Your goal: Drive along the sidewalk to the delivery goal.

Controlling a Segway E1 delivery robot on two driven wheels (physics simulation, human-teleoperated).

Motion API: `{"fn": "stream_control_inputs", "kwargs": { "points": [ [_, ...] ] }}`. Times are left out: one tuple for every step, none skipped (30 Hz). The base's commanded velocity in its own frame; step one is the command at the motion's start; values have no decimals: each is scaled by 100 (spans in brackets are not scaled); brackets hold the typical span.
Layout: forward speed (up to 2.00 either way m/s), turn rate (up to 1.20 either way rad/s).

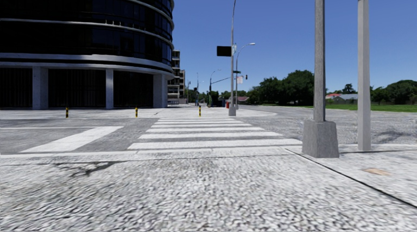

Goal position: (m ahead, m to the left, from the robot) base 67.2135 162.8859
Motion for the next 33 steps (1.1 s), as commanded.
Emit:
{"fn": "stream_control_inputs", "kwargs": {
  "points": [
    [200,27],
    [200,27],
    [200,27],
    [200,32],
    [200,36],
    [200,36],
    [200,37],
    [200,37],
    [200,37],
    [200,36],
    [200,19],
    [200,0],
    [200,0],
    [200,0],
    [200,0],
    [200,0],
    [200,0],
    [200,0],
    [200,0],
    [200,0],
    [200,0],
    [200,0],
    [200,0],
    [200,0],
    [200,0],
    [200,0],
    [200,0],
    [200,0],
    [200,0],
    [200,0],
    [200,0],
    [200,0],
    [200,0]
  ]
}}
